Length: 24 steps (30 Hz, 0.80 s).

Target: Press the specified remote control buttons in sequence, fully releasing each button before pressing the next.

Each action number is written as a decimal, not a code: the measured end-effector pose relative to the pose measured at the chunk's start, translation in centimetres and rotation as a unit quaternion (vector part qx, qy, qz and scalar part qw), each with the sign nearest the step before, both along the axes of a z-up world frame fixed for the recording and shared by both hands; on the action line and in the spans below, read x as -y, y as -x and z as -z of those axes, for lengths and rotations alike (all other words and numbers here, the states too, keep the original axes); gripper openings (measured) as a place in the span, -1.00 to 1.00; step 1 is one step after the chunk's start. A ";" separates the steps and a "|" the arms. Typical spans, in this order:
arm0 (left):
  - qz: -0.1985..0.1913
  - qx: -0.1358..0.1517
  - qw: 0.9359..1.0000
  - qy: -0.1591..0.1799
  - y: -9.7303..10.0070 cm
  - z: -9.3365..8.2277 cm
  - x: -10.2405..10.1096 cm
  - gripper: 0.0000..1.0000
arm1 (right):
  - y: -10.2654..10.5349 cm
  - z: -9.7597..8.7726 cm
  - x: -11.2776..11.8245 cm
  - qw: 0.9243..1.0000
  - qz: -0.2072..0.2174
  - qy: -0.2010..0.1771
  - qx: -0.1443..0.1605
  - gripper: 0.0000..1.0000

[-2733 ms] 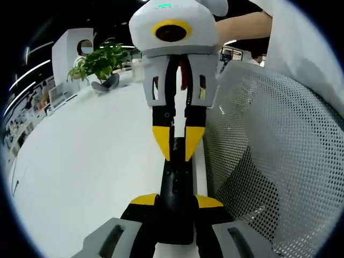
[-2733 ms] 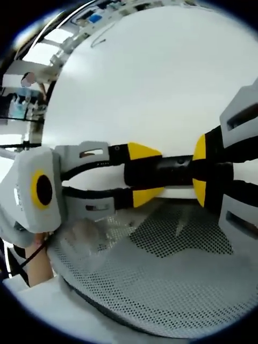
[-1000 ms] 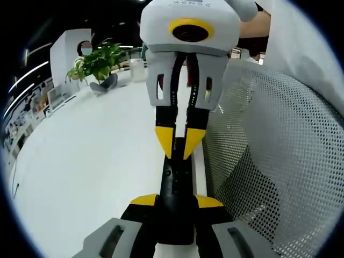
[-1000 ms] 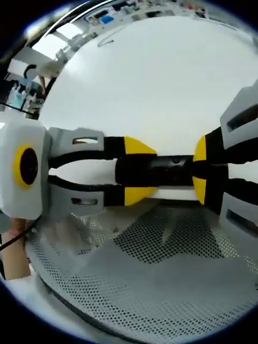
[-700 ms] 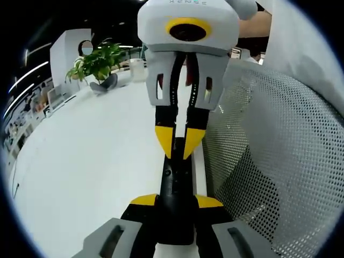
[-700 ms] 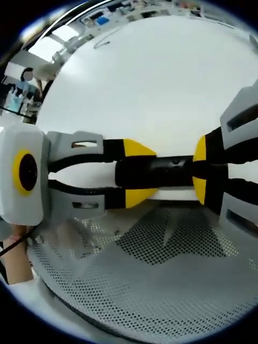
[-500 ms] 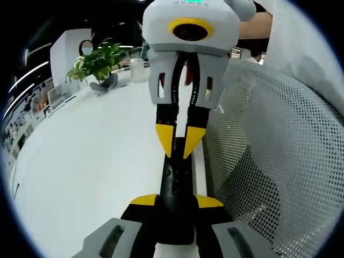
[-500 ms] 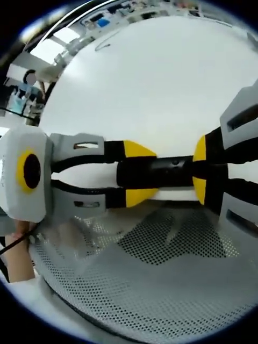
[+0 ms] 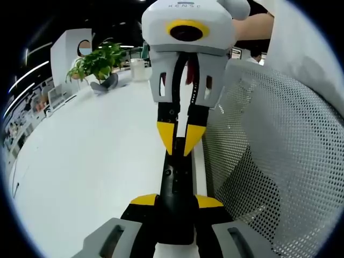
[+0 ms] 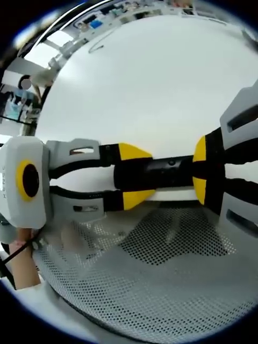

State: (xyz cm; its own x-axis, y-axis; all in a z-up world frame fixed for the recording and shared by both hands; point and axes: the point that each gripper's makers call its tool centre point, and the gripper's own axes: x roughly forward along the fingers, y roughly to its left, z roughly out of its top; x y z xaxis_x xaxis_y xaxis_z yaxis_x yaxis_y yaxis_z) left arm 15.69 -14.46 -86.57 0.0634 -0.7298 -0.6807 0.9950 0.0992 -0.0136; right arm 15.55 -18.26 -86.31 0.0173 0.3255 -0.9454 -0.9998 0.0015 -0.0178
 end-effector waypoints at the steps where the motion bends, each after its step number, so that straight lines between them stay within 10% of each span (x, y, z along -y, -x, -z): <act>1: 0.000 0.000 1.000 0.001 0.0 0.0 0.0 -0.51 | 0.0 0.0 0.2 1.000 -0.010 0.018 0.005 -0.92; 24: 0.000 0.002 1.000 0.002 0.0 0.0 0.1 -0.51 | 0.0 -0.4 0.5 0.997 0.027 -0.073 0.004 -0.94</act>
